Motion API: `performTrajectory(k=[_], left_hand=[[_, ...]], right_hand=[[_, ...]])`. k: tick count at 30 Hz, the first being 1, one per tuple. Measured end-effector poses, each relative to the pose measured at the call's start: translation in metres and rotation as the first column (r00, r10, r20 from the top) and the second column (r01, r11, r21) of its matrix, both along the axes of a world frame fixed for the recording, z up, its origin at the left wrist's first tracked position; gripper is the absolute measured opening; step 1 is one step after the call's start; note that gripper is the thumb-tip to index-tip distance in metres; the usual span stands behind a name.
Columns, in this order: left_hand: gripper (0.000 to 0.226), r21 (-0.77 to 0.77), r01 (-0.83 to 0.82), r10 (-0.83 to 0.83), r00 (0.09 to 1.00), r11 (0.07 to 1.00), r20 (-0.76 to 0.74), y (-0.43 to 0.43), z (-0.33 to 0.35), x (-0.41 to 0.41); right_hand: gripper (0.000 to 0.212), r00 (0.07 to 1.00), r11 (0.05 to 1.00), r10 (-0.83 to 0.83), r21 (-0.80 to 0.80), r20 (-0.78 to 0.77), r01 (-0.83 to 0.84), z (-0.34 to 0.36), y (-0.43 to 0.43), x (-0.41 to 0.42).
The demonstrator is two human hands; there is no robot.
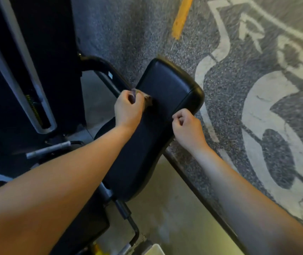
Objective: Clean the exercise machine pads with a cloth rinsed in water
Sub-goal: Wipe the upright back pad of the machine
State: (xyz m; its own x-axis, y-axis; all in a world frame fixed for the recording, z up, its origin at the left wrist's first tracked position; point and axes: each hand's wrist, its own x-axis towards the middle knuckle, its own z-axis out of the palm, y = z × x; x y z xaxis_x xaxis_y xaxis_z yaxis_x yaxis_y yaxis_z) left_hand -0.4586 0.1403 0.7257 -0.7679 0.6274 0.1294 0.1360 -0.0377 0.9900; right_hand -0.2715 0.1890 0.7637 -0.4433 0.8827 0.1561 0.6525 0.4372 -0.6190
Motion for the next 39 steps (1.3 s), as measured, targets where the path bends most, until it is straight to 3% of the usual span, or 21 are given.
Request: performTrajectory(k=[2, 4, 6, 9, 11, 13, 15, 20, 23, 27, 30, 33, 39], left_hand=[[0.018, -0.003, 0.132, -0.131, 0.975, 0.991, -0.181, 0.011, 0.004, 0.013], [0.011, -0.160, 0.325, -0.362, 0.854, 0.932, -0.373, 0.021, -0.011, 0.030], [0.012, -0.215, 0.404, -0.457, 0.789, 0.889, -0.411, 0.023, -0.029, 0.038], [0.011, -0.093, 0.459, -0.461, 0.816, 0.883, -0.350, 0.020, -0.037, 0.034], [0.016, -0.135, 0.438, -0.452, 0.793, 0.889, -0.407, 0.023, -0.040, 0.028], [0.025, -0.215, 0.289, -0.360, 0.736, 0.933, -0.573, 0.027, -0.045, 0.029], [0.033, -0.188, 0.166, -0.250, 0.702, 0.968, -0.666, 0.029, -0.051, 0.035], [0.059, -0.037, 0.237, -0.220, 0.818, 0.971, -0.531, 0.036, -0.070, 0.044], [0.063, -0.050, 0.214, -0.201, 0.773, 0.975, -0.602, 0.037, -0.085, 0.053], [0.053, -0.089, 0.209, -0.202, 0.619, 0.974, -0.759, 0.020, -0.141, 0.048], [0.056, -0.214, 0.170, -0.272, 0.532, 0.962, -0.802, 0.000, -0.181, 0.036], [0.059, -0.300, 0.093, -0.302, 0.536, 0.949, -0.789, 0.002, -0.176, 0.034], [0.061, -0.250, 0.036, -0.222, 0.596, 0.968, -0.772, 0.055, -0.110, 0.015]], right_hand=[[0.009, 0.998, 0.998, 0.007, 0.064, 0.067, -0.011, 0.011, 0.003, 0.000], [0.009, 0.990, 0.990, 0.024, 0.138, 0.142, -0.043, 0.019, 0.007, -0.002], [0.010, 0.969, 0.960, 0.061, 0.250, 0.239, -0.122, 0.023, 0.010, -0.006], [0.011, 0.923, 0.807, 0.121, 0.505, 0.366, -0.306, 0.023, 0.017, -0.016], [0.012, 0.870, 0.689, 0.093, 0.600, 0.484, -0.407, 0.019, 0.026, -0.029], [0.009, 0.817, 0.599, 0.027, 0.645, 0.576, -0.474, 0.015, 0.034, -0.038], [0.004, 0.800, 0.535, -0.001, 0.677, 0.600, -0.506, 0.013, 0.045, -0.046], [0.007, 0.782, 0.373, -0.020, 0.730, 0.623, -0.573, 0.008, 0.068, -0.053], [0.013, 0.789, 0.260, -0.091, 0.779, 0.608, -0.570, 0.000, 0.076, -0.055], [0.014, 0.802, 0.219, -0.093, 0.798, 0.590, -0.562, -0.005, 0.079, -0.056], [0.019, 0.821, 0.188, -0.086, 0.819, 0.564, -0.542, -0.002, 0.079, -0.057], [0.014, 0.822, 0.198, -0.117, 0.824, 0.558, -0.531, -0.005, 0.080, -0.059], [0.024, 0.825, 0.194, -0.144, 0.833, 0.546, -0.517, -0.006, 0.078, -0.060]])
